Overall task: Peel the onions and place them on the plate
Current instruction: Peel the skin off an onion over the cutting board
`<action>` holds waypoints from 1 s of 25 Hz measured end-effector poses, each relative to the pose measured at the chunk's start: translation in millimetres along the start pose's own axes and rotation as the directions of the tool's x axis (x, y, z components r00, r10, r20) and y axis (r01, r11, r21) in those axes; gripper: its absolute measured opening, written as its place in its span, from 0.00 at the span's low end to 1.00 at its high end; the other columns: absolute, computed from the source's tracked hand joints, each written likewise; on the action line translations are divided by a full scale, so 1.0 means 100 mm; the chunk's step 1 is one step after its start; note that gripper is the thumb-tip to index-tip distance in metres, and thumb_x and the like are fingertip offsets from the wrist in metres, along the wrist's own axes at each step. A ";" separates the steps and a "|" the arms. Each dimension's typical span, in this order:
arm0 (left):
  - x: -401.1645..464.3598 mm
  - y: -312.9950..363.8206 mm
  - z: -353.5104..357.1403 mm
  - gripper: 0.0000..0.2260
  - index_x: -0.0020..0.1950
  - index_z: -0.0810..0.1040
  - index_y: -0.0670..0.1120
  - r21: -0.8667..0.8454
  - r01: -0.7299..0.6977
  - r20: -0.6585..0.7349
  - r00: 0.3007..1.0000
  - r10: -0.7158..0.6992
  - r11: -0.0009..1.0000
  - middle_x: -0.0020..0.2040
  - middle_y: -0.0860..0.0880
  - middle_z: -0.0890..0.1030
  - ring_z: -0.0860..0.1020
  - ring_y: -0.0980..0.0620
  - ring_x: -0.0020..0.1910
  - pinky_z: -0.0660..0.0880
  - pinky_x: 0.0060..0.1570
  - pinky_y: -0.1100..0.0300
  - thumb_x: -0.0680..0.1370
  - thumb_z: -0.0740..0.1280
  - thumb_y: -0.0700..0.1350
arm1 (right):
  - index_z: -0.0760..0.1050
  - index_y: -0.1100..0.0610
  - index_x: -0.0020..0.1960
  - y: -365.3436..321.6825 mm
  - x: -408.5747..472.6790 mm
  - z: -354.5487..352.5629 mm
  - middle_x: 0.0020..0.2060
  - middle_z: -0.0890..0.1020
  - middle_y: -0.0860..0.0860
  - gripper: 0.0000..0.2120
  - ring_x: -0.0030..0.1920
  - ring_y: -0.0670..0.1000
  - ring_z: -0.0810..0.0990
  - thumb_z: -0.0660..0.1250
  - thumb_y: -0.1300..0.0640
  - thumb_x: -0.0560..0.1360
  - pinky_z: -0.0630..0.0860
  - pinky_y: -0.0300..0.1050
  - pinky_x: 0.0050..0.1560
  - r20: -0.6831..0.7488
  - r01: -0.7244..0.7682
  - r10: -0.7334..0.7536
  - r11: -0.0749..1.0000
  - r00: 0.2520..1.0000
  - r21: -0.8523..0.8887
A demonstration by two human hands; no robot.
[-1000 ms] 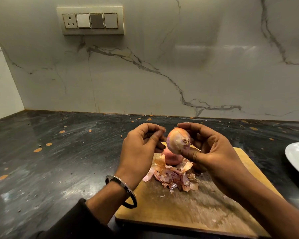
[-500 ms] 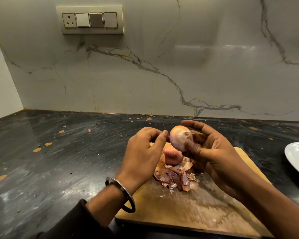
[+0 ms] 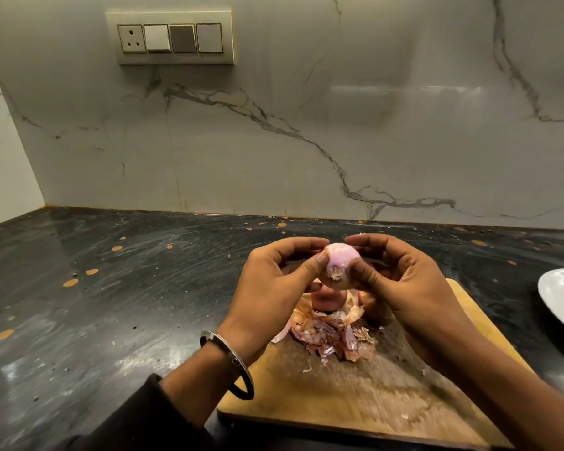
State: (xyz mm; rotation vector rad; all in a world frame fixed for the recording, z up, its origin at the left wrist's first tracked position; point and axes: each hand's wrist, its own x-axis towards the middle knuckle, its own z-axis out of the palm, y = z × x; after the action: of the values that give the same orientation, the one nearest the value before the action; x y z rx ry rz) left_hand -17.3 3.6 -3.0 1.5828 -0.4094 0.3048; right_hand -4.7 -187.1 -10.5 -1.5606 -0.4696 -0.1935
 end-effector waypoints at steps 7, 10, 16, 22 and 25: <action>0.00 -0.03 0.03 0.11 0.58 0.82 0.44 0.109 -0.053 -0.068 0.996 0.060 0.993 0.49 0.52 0.85 0.85 0.56 0.46 0.81 0.41 0.63 0.77 0.69 0.37 | 0.83 0.54 0.57 0.02 -0.03 0.04 0.49 0.87 0.53 0.20 0.47 0.55 0.87 0.76 0.50 0.66 0.84 0.50 0.45 -0.045 0.031 -0.032 0.999 0.998 -0.035; -0.01 -0.03 0.04 0.10 0.57 0.83 0.45 0.131 -0.051 -0.100 0.993 0.065 0.990 0.48 0.52 0.85 0.85 0.57 0.46 0.82 0.39 0.62 0.77 0.70 0.38 | 0.83 0.55 0.56 0.00 -0.04 0.07 0.48 0.87 0.51 0.20 0.47 0.52 0.87 0.77 0.53 0.65 0.84 0.46 0.44 -0.062 0.072 -0.076 0.995 0.995 -0.063; -0.04 -0.01 0.05 0.07 0.53 0.85 0.48 0.323 -0.114 -0.142 0.976 0.168 0.939 0.44 0.57 0.85 0.83 0.63 0.42 0.81 0.42 0.63 0.76 0.71 0.42 | 0.83 0.55 0.56 0.01 -0.07 0.11 0.48 0.87 0.47 0.21 0.47 0.47 0.87 0.79 0.55 0.63 0.83 0.39 0.43 -0.086 0.153 -0.167 0.978 0.982 -0.144; -0.04 0.01 0.05 0.04 0.48 0.86 0.48 0.429 -0.133 -0.198 0.951 0.236 0.893 0.37 0.63 0.81 0.81 0.66 0.38 0.77 0.37 0.73 0.74 0.74 0.42 | 0.84 0.52 0.54 -0.01 -0.10 0.16 0.47 0.87 0.44 0.22 0.46 0.45 0.87 0.80 0.50 0.61 0.82 0.37 0.43 -0.079 0.212 -0.232 0.957 0.970 -0.200; -0.03 0.00 0.04 0.04 0.48 0.86 0.49 0.425 -0.113 -0.222 0.949 0.225 0.898 0.37 0.62 0.81 0.82 0.65 0.38 0.78 0.38 0.71 0.74 0.74 0.42 | 0.84 0.52 0.54 -0.01 -0.10 0.16 0.48 0.87 0.44 0.21 0.47 0.45 0.87 0.80 0.52 0.61 0.82 0.36 0.42 -0.070 0.214 -0.230 0.960 0.971 -0.180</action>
State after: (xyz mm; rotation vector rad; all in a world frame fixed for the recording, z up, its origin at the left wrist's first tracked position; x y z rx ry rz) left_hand -20.7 -0.2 -4.3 1.8851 -0.2848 0.7725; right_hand -16.7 -173.1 -14.7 -1.6575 -0.5690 -0.4867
